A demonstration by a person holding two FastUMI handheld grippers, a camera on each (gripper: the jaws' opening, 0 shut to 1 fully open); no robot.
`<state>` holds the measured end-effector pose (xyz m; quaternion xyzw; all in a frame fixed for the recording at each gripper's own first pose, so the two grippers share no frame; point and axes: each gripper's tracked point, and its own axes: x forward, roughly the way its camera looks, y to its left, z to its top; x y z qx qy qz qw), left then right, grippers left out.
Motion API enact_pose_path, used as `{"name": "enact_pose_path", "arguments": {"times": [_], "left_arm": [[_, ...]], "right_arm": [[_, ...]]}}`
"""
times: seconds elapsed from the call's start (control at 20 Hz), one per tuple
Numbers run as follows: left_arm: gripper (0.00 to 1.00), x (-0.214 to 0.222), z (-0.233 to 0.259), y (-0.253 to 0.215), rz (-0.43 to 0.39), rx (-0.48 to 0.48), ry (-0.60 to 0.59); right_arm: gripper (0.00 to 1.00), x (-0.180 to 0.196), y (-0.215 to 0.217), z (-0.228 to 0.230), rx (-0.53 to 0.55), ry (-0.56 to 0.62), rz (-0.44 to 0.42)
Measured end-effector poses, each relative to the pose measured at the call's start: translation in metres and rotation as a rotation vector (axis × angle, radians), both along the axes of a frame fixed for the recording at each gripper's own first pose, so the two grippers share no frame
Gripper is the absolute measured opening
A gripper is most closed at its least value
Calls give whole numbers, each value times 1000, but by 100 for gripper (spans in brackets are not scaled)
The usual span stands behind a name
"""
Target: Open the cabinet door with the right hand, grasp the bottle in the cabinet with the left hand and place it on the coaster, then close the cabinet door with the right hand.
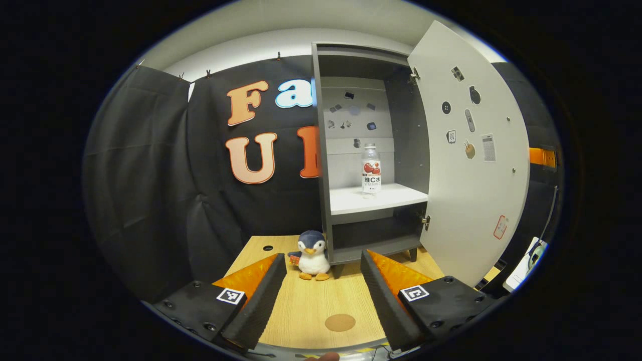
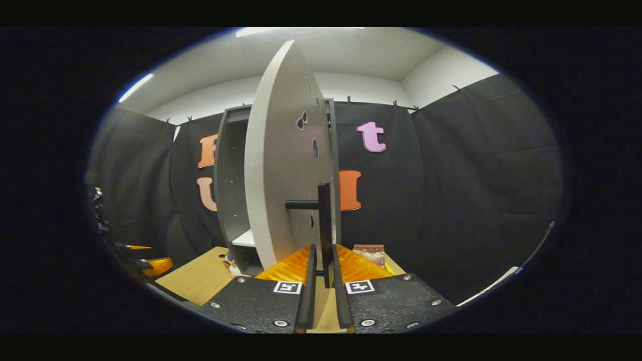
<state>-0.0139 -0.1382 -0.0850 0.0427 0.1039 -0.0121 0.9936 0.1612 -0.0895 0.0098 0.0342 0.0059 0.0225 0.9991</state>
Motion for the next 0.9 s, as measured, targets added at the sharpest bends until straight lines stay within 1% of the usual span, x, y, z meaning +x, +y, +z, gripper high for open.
{"name": "enact_pose_path", "arguments": {"times": [0.05,0.15,0.2,0.25,0.35,0.4,0.45,0.55,0.7,0.9], "left_arm": [[97,1,1,-2,-3,2,-1],[97,4,-1,-6,-8,7,0],[97,6,-2,-10,-11,8,2],[97,7,-4,-12,-14,7,5],[97,10,-6,-18,-22,10,7],[97,10,-5,-21,-26,12,6],[97,11,-4,-24,-30,14,7],[97,12,-5,-29,-38,20,8],[97,14,-5,-32,-37,16,8],[97,15,0,-35,-34,9,2]], "right_arm": [[17,-1,-4,-1,9,-5,9],[21,-1,-14,-3,27,-11,17],[14,0,-20,-3,34,-14,19],[22,2,-26,-4,39,-15,19],[11,3,-38,-4,48,-21,8],[0,4,-45,-4,53,-22,1],[11,3,-51,-5,59,-25,-6],[11,5,-60,-5,69,-20,-13],[11,6,-61,-4,67,-18,8],[11,-1,-58,-5,66,-12,9]]}}
